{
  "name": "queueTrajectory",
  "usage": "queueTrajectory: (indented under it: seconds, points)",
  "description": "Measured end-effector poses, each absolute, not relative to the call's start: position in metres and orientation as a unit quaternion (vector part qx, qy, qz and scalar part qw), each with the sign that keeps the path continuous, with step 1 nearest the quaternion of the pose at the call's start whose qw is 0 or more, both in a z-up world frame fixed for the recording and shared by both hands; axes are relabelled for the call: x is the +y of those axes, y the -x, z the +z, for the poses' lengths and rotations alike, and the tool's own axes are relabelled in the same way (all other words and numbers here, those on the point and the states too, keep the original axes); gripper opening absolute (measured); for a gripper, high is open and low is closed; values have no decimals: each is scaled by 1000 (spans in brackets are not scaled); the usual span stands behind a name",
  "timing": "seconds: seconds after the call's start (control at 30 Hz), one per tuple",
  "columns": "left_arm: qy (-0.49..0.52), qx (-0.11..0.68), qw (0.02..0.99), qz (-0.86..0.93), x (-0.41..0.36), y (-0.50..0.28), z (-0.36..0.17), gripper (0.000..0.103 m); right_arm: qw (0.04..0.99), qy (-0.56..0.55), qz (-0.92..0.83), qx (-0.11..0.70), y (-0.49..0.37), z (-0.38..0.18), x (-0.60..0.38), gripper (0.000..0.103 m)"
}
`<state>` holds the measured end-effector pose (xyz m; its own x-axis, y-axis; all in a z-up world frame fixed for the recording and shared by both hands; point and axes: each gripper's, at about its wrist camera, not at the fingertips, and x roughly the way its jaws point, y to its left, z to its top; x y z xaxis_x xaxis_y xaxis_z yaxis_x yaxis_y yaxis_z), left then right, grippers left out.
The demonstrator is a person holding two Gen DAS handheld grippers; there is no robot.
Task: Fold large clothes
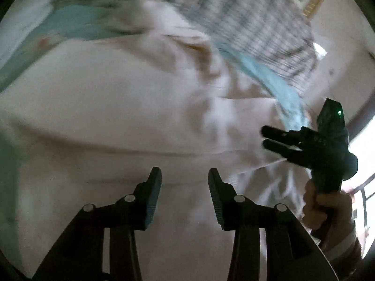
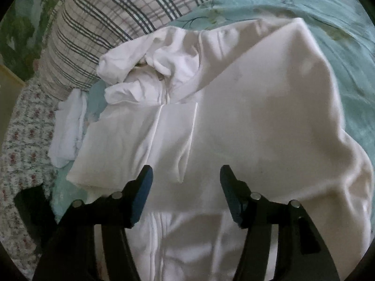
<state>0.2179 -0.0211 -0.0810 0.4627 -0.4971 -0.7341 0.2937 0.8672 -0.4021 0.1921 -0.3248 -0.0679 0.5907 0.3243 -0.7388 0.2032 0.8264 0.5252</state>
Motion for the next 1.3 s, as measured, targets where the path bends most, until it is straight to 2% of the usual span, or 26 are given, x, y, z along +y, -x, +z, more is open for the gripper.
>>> queueTrajectory:
  seconds: [0.17,0.2,0.27,0.37,0.5,0.6,0.73,0.87,0.97,1.1,1.13,1.17,1.23,1.27,1.3]
  points:
    - [150,475,853,-157,41,-232,-95,42,831,-278,49,479,-228,-89,-301,60]
    - [158,472,855,-144,51,-236,-97,42,829,-276,50,483,-233,-92,-296,56]
    - [168,467,860,-121,65,-244,-100,41,830,-261,49,490,-239,-95,-287,10]
    - [205,460,857,-111,75,-259,-102,41,842,-264,53,468,-233,-79,-288,7]
    - [202,456,862,-92,73,-270,-101,38,876,-256,36,407,-202,-33,-311,6]
    - [190,455,865,-90,70,-266,-101,37,887,-251,-9,387,-177,-20,-345,6]
    - [163,455,871,-88,64,-255,-103,33,874,-258,-55,408,-158,-38,-384,5]
    - [174,451,872,-70,77,-247,-105,20,864,-246,-58,436,-152,-55,-386,5]
    - [191,453,867,-76,86,-243,-107,20,861,-226,-64,452,-151,-60,-381,7]
    - [174,452,872,-74,91,-233,-106,20,862,-218,-97,446,-144,-48,-380,14]
    - [177,453,871,-74,94,-230,-106,20,867,-215,-98,439,-141,-42,-377,19]
    - [180,453,870,-71,96,-227,-105,20,873,-209,-97,429,-139,-35,-374,30]
    - [188,457,867,-63,104,-220,-101,18,886,-197,-77,413,-137,-22,-364,46]
    - [196,457,865,-65,106,-218,-99,19,889,-194,-63,410,-140,-18,-358,47]
    - [203,455,864,-69,109,-215,-94,26,891,-190,-41,409,-145,-15,-351,47]
